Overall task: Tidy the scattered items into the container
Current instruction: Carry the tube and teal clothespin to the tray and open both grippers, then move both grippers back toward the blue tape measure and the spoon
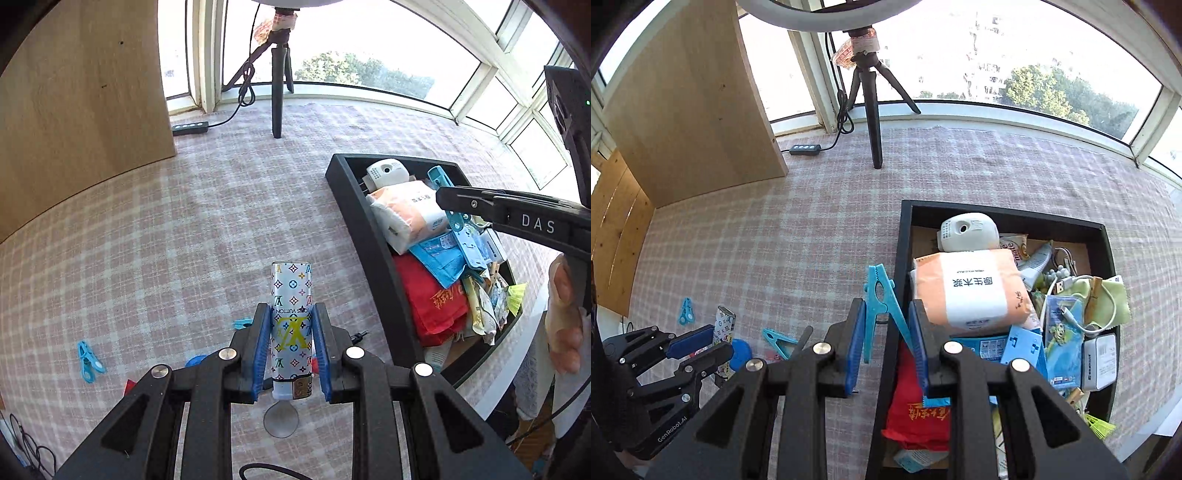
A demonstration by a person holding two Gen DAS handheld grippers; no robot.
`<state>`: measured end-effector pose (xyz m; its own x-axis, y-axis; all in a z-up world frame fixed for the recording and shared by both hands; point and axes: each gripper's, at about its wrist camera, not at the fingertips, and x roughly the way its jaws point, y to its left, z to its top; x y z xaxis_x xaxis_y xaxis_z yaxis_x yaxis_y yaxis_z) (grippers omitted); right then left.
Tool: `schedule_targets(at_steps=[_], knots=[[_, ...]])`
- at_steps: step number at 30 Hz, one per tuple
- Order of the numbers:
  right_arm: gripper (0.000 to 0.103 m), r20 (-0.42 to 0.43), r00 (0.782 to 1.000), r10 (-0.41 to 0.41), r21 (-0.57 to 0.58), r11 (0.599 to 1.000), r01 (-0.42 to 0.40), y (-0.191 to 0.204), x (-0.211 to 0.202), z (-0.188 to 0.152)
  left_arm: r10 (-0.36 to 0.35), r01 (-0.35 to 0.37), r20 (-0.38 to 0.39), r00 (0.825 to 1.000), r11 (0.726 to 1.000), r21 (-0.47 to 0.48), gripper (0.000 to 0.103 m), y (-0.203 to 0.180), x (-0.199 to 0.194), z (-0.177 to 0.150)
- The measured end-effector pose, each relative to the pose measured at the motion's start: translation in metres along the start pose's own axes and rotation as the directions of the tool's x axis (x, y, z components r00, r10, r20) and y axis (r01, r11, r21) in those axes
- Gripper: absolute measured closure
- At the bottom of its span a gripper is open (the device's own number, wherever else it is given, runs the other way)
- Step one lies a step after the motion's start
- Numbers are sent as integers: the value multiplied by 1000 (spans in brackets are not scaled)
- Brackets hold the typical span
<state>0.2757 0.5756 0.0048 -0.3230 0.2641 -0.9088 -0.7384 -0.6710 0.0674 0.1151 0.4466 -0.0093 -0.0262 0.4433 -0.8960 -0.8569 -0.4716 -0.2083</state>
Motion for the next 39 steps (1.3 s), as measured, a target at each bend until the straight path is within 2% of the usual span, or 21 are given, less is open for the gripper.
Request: schedule_targets(at_steps=[4, 9, 18, 19, 20, 21, 23, 31, 39], knots=[[79, 13, 999, -49, 107, 993, 48, -59, -27, -27, -66, 66, -11, 998, 995, 77, 82, -46, 3, 12], [79, -15, 993, -113, 224, 968, 113, -120, -43, -62, -132, 137, -42, 990, 976, 167, 82, -103, 14, 25], [78, -60, 989, -134, 349, 925, 147, -175, -44, -103, -203, 227, -107, 973, 923, 309, 81, -188, 21, 21], [78, -56, 991, -120, 356, 925, 132, -177, -44, -105, -193, 219, -111, 975, 922, 319, 76, -193, 23, 22], [74, -57, 992, -115, 364, 923, 128, -179, -44, -105, -172, 200, -113, 979, 926, 320, 57, -196, 25, 23], [61, -65, 990, -123, 375, 917, 139, -181, -44, -106, -161, 188, -110, 981, 930, 316, 50, -197, 25, 23], [48, -48, 989, -140, 388, 910, 148, -181, -48, -106, -161, 184, -99, 982, 932, 312, 48, -194, 24, 23], [48, 3, 995, -96, 349, 933, 89, -160, -53, -95, -118, 133, -72, 990, 957, 258, 50, -152, 12, 21], [48, 14, 1000, -12, 173, 985, 10, -91, -40, -79, -10, 16, -40, 999, 989, 149, 50, -62, -5, 5]])
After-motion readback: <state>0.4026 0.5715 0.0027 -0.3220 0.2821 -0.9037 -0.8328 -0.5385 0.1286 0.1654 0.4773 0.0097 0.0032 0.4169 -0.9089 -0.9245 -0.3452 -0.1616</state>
